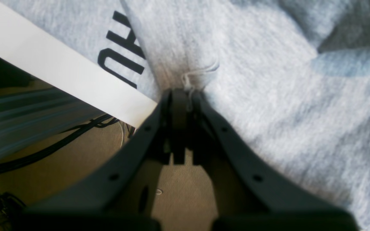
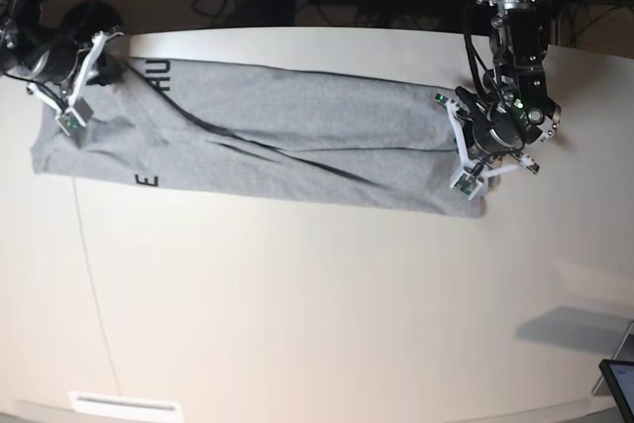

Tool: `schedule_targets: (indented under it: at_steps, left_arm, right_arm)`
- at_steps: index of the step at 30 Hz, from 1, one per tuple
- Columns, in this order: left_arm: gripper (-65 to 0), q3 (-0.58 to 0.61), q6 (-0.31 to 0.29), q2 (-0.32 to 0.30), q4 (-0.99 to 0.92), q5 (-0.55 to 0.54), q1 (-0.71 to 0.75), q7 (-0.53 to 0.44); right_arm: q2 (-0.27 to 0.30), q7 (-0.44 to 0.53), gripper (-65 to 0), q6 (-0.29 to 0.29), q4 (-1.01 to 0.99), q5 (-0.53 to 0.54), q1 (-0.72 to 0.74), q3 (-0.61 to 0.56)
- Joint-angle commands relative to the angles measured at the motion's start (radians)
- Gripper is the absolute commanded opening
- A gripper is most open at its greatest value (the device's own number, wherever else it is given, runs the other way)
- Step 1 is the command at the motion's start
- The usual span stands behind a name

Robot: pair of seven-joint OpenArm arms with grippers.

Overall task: Fold the T-shirt properly
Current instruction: 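Grasp both ends of the grey strip with the left and right grippers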

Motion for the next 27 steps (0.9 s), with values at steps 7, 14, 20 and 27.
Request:
schedule_targets:
  at_steps: [7,14,20,27]
  left_arm:
    - [-65.0,-0.004,-0.004,-0.01,0.013,-0.003,-0.013,-0.009]
    - [-65.0,-0.003,-0.004,-0.01,0.012,-0.006,-0.013,-0.01]
    - [-65.0,-0.003,-0.004,-0.011,0.012,0.0,0.001,-0.013]
    - [-65.0,-0.003,-0.004,-0.011,0.012,0.0,0.001,-0.013]
  right_arm:
    - [0.015,0.005,-65.0,0.003,0.04,0.012,-0.014,0.009]
    - [0.011,0.007,-65.0,0.003,0.096,0.009,-0.021,0.01]
    - [0.009,0.008,-65.0,0.003,0.094,0.006,-0.02,0.01]
    - [0.008,0.014,-65.0,0.003,0.01,0.004,-0.015,0.01]
